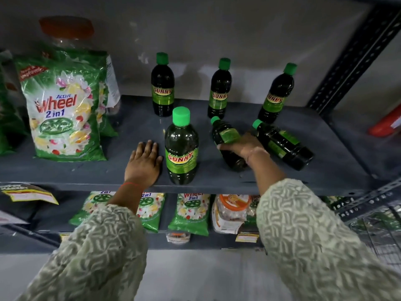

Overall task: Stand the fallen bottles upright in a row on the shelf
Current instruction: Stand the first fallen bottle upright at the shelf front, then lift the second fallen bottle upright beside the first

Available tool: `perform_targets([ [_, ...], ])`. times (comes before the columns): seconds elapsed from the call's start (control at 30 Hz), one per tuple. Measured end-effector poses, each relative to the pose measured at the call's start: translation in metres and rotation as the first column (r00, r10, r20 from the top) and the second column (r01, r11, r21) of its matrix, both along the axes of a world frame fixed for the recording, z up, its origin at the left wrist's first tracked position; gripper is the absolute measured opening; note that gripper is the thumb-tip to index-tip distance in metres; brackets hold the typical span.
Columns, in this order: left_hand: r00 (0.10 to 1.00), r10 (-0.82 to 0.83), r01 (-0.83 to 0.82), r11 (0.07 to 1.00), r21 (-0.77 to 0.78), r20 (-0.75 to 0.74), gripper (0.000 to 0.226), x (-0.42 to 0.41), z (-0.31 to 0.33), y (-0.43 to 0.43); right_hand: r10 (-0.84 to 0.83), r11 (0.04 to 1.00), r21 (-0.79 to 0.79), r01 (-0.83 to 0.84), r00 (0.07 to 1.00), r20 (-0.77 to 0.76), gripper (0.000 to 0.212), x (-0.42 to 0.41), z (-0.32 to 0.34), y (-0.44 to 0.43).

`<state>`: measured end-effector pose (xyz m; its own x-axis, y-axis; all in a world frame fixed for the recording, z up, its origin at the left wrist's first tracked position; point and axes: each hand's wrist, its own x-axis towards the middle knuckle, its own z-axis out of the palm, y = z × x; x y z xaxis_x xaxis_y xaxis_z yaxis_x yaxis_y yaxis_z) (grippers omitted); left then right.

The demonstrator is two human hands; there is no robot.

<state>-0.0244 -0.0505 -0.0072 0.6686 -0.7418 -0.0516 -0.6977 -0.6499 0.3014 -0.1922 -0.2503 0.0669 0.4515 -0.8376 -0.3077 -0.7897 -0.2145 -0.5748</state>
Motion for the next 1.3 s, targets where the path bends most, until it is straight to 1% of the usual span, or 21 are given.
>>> perform_targets([
  [0.07,1.000,0.006,-0.007,1.000,0.015,0.009,0.053,0.001,-0.002,0.000,0.012,0.995,-0.094,-0.010,1.000,0.024,0.064,0.008,-0.011,0.003],
  [0.1,1.000,0.009,-0.009,1.000,0.017,0.012,0.052,0.001,-0.002,-0.001,-0.012,0.985,-0.171,0.026,0.996,0.086,0.063,0.012,-0.016,0.005],
  [0.17,1.000,0.007,-0.007,1.000,0.026,0.018,0.053,0.002,-0.002,-0.001,-0.072,0.953,-0.255,0.165,0.938,0.339,0.069,0.018,-0.026,0.011],
  [0.23,1.000,0.007,-0.007,0.999,0.033,0.021,0.053,0.002,-0.002,0.000,-0.079,0.943,-0.222,0.247,0.815,0.574,0.071,0.019,-0.036,0.020],
  [0.3,1.000,0.009,-0.010,0.999,0.031,0.019,0.053,0.001,-0.002,0.000,-0.054,0.957,-0.183,0.227,0.754,0.655,0.076,0.020,-0.045,0.026],
  [0.37,1.000,0.009,-0.010,1.000,0.026,0.019,0.053,0.002,-0.002,0.000,-0.032,0.965,-0.175,0.197,0.748,0.663,0.081,0.020,-0.051,0.025],
  [0.47,1.000,0.009,-0.009,1.000,0.018,0.018,0.053,0.002,-0.002,-0.001,0.015,0.964,-0.217,0.154,0.782,0.622,0.077,0.018,-0.052,0.021],
  [0.57,1.000,0.009,-0.009,1.000,0.012,0.024,0.053,0.001,-0.001,0.000,-0.016,0.981,-0.134,0.137,0.757,0.653,0.079,0.013,-0.053,0.017],
  [0.63,1.000,0.007,-0.008,1.000,0.010,0.025,0.053,0.001,-0.002,0.000,-0.019,0.991,-0.090,0.104,0.754,0.656,0.097,0.011,-0.056,0.018],
  [0.7,1.000,0.006,-0.006,1.000,0.011,0.021,0.053,0.001,-0.002,0.000,-0.005,0.983,-0.144,0.110,0.810,0.587,0.118,0.013,-0.057,0.022],
  [0.73,1.000,0.006,-0.006,1.000,0.012,0.019,0.053,0.000,-0.001,0.000,-0.017,0.975,-0.177,0.132,0.842,0.539,0.123,0.015,-0.057,0.022],
  [0.77,1.000,0.006,-0.006,1.000,0.013,0.018,0.053,0.000,-0.001,0.000,-0.022,0.967,-0.207,0.151,0.853,0.521,0.122,0.016,-0.056,0.023],
  [0.83,1.000,0.005,-0.005,1.000,0.012,0.019,0.053,0.001,-0.001,0.000,0.003,0.964,-0.220,0.152,0.817,0.576,0.105,0.016,-0.057,0.023],
  [0.9,1.000,0.004,-0.004,1.000,0.016,0.017,0.053,0.001,-0.001,0.001,-0.010,0.978,-0.155,0.138,0.777,0.630,0.084,0.013,-0.058,0.023],
  [0.93,1.000,0.003,-0.003,1.000,0.021,0.016,0.054,0.001,-0.001,0.000,-0.015,0.989,-0.104,0.105,0.770,0.638,0.079,0.010,-0.057,0.023],
  [1.0,1.000,0.002,-0.002,1.000,0.026,0.017,0.054,0.002,-0.002,0.000,0.002,1.000,-0.025,0.018,0.764,0.646,0.076,0.007,-0.056,0.019],
  [1.03,1.000,0.001,-0.002,1.000,0.027,0.017,0.054,0.002,-0.002,0.000,0.024,1.000,-0.024,-0.011,0.760,0.649,0.079,0.006,-0.056,0.015],
  [1.13,1.000,0.005,-0.005,1.000,0.023,0.019,0.053,0.001,-0.001,0.000,0.047,0.995,-0.094,0.015,0.779,0.625,0.106,0.008,-0.059,0.010],
  [1.17,1.000,0.005,-0.006,1.000,0.023,0.018,0.053,0.001,-0.001,0.000,0.037,0.994,-0.104,0.035,0.784,0.619,0.105,0.009,-0.059,0.012],
  [1.2,1.000,0.005,-0.005,1.000,0.024,0.018,0.053,0.001,-0.001,0.000,0.022,0.995,-0.088,0.045,0.772,0.635,0.097,0.008,-0.060,0.012],
  [1.3,1.000,0.009,-0.009,1.000,0.017,0.017,0.053,0.001,-0.001,0.000,-0.024,1.000,0.030,0.005,0.731,0.682,0.072,0.003,-0.057,0.011],
])
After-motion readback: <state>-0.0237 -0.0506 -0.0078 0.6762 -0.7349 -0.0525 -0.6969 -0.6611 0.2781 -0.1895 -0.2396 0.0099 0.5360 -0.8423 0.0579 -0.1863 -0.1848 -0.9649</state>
